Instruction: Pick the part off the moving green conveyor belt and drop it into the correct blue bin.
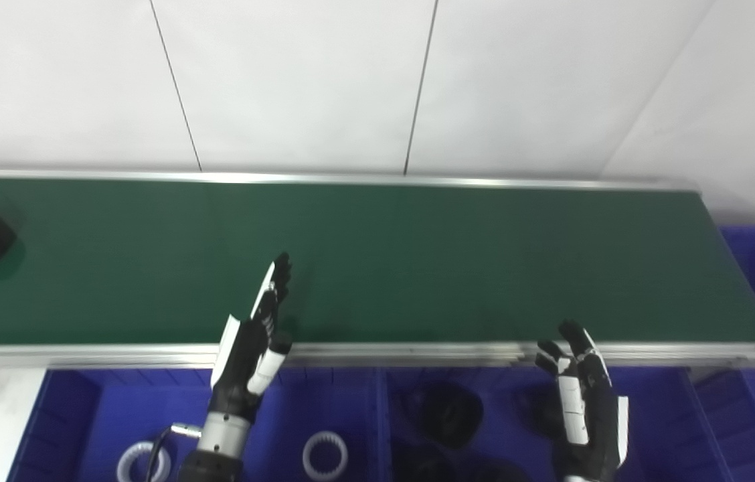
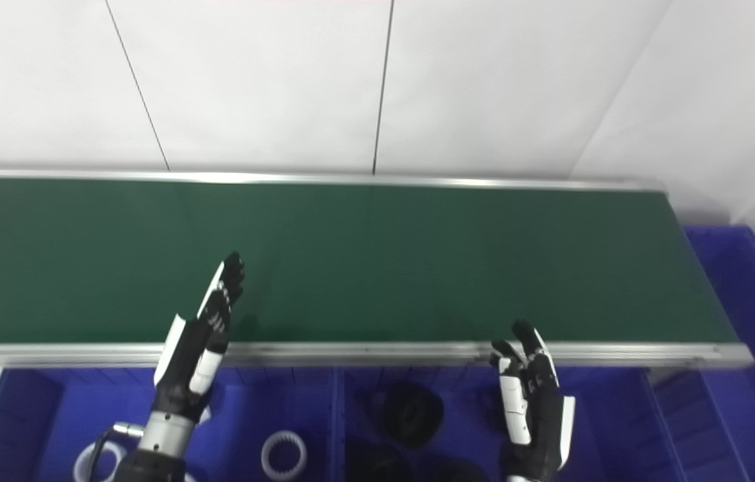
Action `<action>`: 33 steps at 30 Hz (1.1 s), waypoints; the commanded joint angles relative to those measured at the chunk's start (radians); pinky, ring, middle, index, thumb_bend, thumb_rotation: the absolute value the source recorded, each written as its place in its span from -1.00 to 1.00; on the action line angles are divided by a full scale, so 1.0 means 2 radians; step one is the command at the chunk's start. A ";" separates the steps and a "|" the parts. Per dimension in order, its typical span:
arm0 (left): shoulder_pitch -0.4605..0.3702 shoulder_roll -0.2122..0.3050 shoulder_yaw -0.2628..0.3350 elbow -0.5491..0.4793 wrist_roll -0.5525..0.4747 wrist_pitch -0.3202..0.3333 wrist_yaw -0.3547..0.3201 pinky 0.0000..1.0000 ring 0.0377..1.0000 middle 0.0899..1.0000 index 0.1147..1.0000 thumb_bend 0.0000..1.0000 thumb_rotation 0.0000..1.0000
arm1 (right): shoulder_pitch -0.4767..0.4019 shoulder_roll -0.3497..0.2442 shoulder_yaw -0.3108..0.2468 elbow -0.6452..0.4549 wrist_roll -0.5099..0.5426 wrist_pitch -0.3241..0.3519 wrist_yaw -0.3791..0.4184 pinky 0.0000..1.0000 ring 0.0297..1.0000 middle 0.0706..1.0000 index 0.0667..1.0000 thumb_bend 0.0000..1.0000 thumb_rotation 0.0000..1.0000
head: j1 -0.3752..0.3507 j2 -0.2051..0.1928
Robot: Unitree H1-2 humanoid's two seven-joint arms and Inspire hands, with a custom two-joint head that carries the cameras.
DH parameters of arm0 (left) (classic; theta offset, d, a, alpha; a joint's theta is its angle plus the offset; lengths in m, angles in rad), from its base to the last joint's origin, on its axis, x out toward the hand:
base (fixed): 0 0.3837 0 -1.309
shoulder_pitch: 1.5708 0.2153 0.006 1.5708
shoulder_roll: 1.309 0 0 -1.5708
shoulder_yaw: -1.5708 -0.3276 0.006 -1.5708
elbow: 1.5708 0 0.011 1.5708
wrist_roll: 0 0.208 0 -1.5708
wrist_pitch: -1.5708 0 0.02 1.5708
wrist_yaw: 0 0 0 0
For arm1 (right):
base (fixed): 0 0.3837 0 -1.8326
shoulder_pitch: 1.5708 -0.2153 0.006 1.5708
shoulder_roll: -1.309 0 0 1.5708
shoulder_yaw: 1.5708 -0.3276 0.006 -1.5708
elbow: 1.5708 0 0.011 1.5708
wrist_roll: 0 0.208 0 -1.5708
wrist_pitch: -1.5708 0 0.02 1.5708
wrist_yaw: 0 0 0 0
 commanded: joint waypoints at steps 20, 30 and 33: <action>0.084 0.050 0.023 -0.181 -0.070 0.081 -0.025 1.00 1.00 1.00 1.00 0.81 0.92 | 0.057 0.050 0.078 -0.059 -0.045 -0.029 0.011 0.45 0.51 0.73 0.63 0.59 0.49 | 0.071 0.024; 0.133 0.043 0.017 -0.183 -0.046 0.064 -0.011 1.00 1.00 1.00 1.00 0.66 0.99 | 0.076 0.036 0.075 -0.040 -0.039 -0.030 0.043 0.49 0.55 0.71 0.64 0.58 0.56 | 0.116 -0.025; 0.139 0.041 0.017 -0.171 -0.043 0.049 -0.008 1.00 1.00 1.00 1.00 0.65 0.97 | 0.085 0.039 0.066 -0.037 -0.030 -0.030 0.063 0.50 0.56 0.72 0.64 0.55 0.57 | 0.123 -0.038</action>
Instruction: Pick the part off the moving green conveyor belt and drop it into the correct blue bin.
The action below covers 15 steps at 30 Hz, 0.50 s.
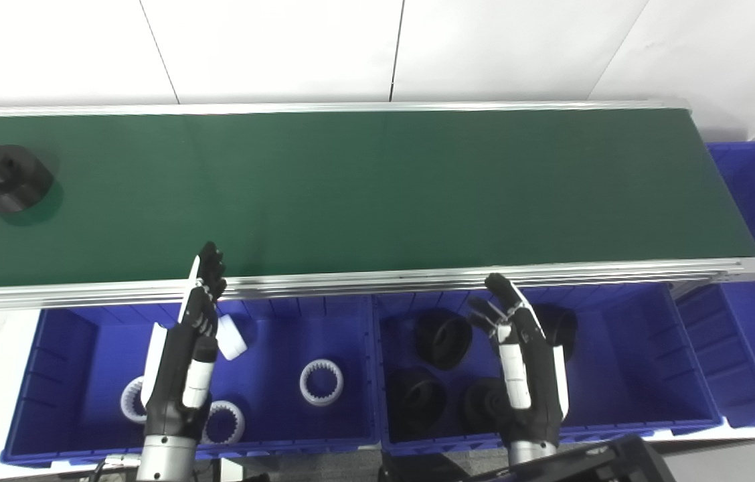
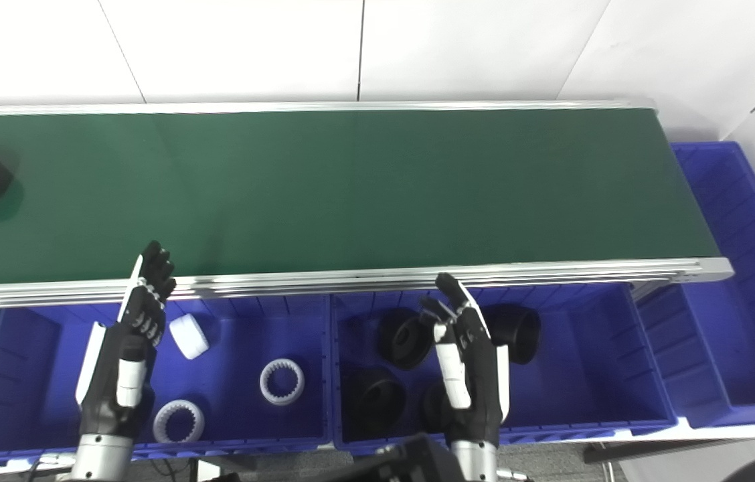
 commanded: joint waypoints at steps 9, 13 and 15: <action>0.016 0.006 -0.002 0.000 0.003 -0.042 0.002 1.00 1.00 1.00 1.00 0.62 0.96 | 0.029 0.031 -0.029 -0.005 0.018 -0.029 0.070 0.51 0.57 0.74 0.63 0.56 0.58 | -0.003 -0.017; 0.016 0.009 -0.001 0.002 -0.001 -0.040 -0.001 1.00 1.00 1.00 1.00 0.61 0.94 | 0.031 0.036 -0.032 -0.003 0.009 -0.029 0.078 0.51 0.58 0.75 0.64 0.55 0.60 | -0.004 -0.021; 0.016 0.010 -0.002 0.004 0.003 -0.042 0.001 1.00 1.00 1.00 1.00 0.59 0.95 | 0.031 0.038 -0.034 -0.001 0.005 -0.029 0.078 0.51 0.59 0.75 0.65 0.55 0.61 | -0.004 -0.027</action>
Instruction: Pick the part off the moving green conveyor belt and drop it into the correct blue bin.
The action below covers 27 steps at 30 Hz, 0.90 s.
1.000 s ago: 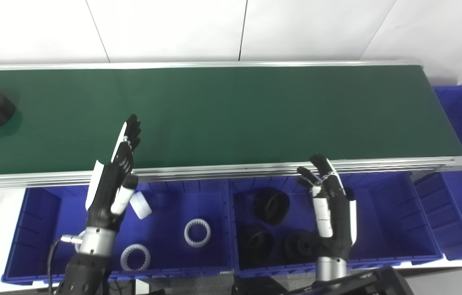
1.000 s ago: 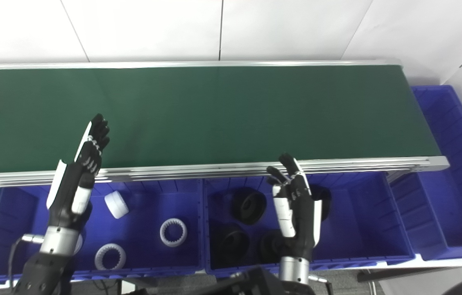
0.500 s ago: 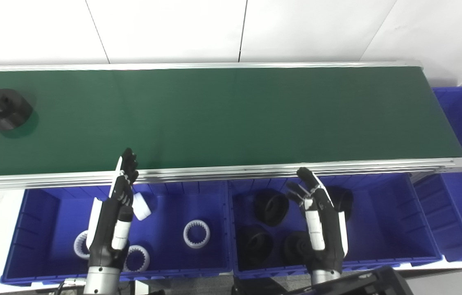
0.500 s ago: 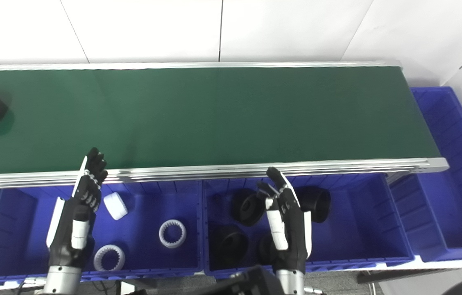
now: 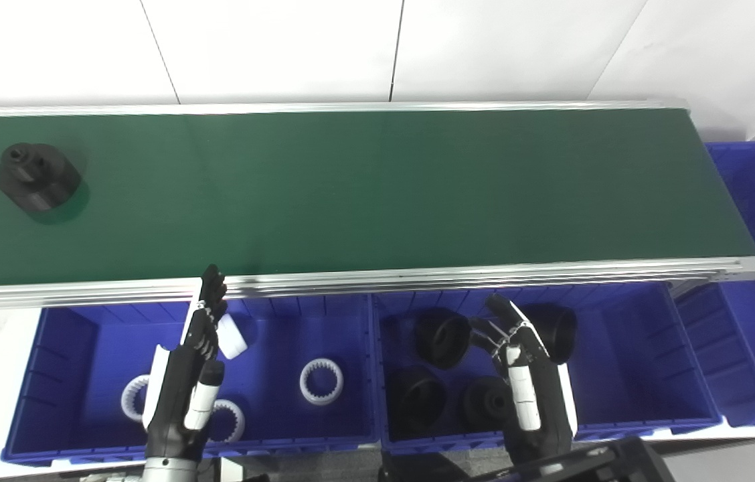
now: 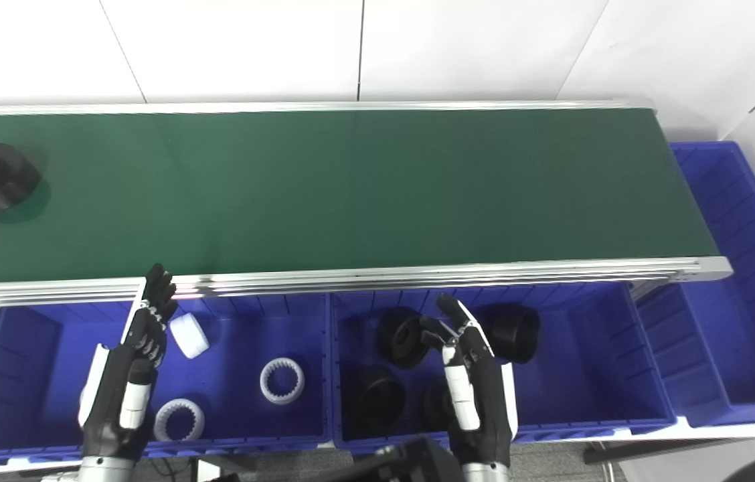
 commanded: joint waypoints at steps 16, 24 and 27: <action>-0.014 0.001 -0.001 0.064 0.012 -0.084 0.007 1.00 1.00 1.00 1.00 0.63 0.97 | -0.006 0.037 -0.030 0.033 0.009 -0.029 0.037 0.49 0.58 0.78 0.65 0.56 0.57 | 0.019 -0.074; -0.026 -0.004 -0.016 0.107 0.006 -0.098 0.011 1.00 1.00 1.00 1.00 0.54 0.90 | -0.033 0.046 -0.093 0.070 0.044 -0.029 0.101 0.47 0.57 0.79 0.64 0.61 0.55 | 0.067 -0.125; -0.027 -0.009 -0.024 0.112 0.017 -0.098 0.028 0.92 0.97 1.00 1.00 0.45 0.91 | -0.045 0.049 -0.122 0.083 0.061 -0.029 0.135 0.49 0.59 0.80 0.65 0.60 0.55 | 0.084 -0.134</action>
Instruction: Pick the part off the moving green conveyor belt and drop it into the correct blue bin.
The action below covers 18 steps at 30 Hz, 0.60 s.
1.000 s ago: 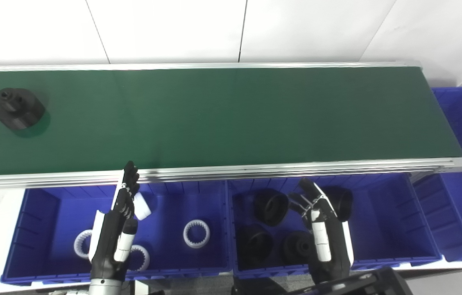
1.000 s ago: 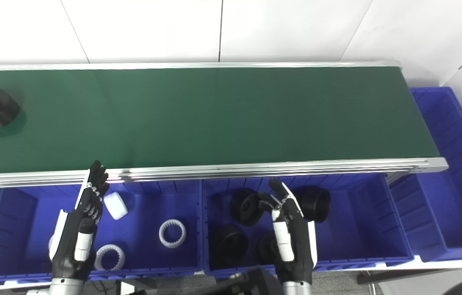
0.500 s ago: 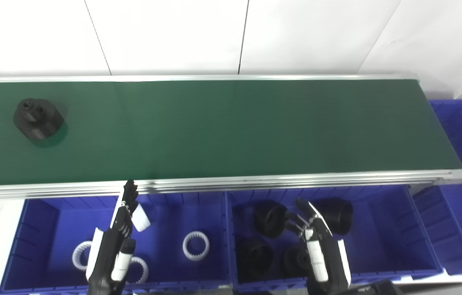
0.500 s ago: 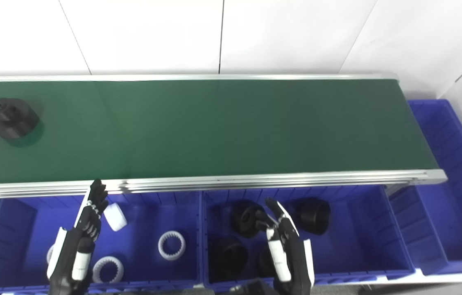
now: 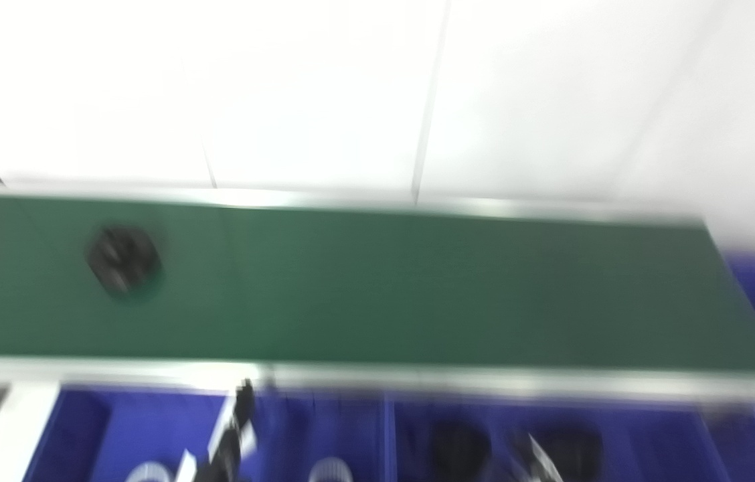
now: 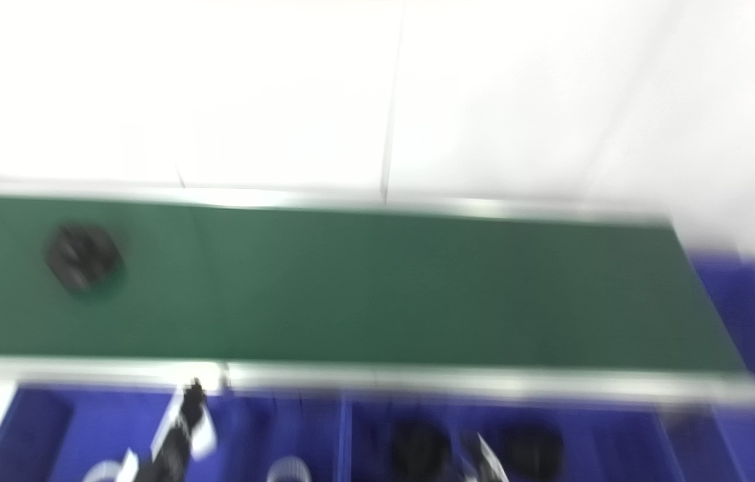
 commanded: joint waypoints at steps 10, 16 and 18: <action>-0.017 -0.023 -0.034 0.020 0.009 -0.022 0.050 1.00 0.98 1.00 1.00 0.67 0.92 | -0.049 0.043 -0.096 0.028 0.046 -0.028 0.110 0.53 0.63 0.87 0.70 0.65 0.53 | 0.050 -0.022; -0.027 -0.021 -0.055 0.030 0.003 -0.022 0.060 0.97 1.00 1.00 1.00 0.61 0.93 | -0.059 0.044 -0.121 0.032 0.046 -0.028 0.127 0.58 0.66 0.91 0.75 0.62 0.54 | 0.068 -0.019; -0.028 -0.021 -0.059 0.031 0.001 -0.022 0.061 1.00 1.00 1.00 1.00 0.61 0.90 | -0.062 0.042 -0.125 0.035 0.049 -0.028 0.132 0.60 0.67 0.92 0.76 0.64 0.53 | 0.071 -0.019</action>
